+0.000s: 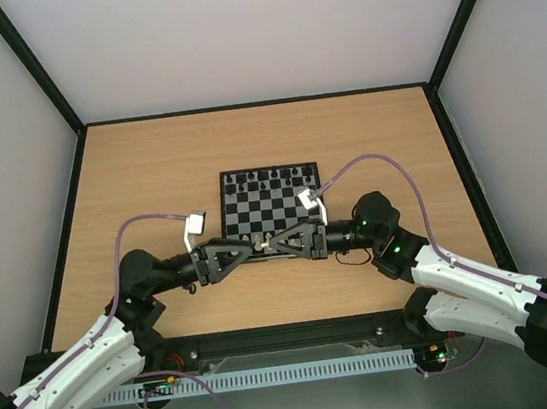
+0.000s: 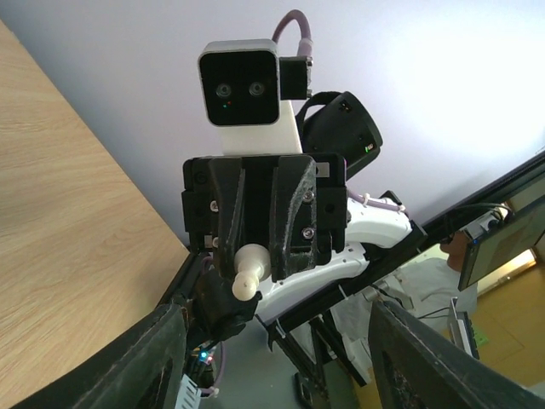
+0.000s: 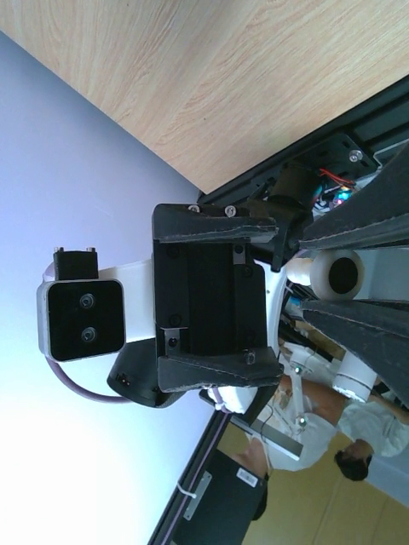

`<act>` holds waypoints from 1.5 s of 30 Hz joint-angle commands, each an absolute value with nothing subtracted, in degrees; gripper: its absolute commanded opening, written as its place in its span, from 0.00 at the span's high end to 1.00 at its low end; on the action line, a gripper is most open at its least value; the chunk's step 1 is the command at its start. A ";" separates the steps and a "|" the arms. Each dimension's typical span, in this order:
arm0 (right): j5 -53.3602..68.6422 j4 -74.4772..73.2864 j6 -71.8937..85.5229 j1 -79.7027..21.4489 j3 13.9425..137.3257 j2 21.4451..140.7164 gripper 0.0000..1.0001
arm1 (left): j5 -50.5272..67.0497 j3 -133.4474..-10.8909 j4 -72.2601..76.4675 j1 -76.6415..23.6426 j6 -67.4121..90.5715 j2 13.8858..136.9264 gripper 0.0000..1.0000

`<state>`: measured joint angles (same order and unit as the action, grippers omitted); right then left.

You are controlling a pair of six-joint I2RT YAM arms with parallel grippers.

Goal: Set up the chess pieces on the board
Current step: Place the chess piece on the chessboard.

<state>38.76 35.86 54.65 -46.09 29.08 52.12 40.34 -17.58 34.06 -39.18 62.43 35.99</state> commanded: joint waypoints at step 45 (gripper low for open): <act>41.48 47.72 57.91 -48.82 31.46 60.29 0.90 | 41.75 -15.36 39.40 -39.81 63.11 39.11 0.74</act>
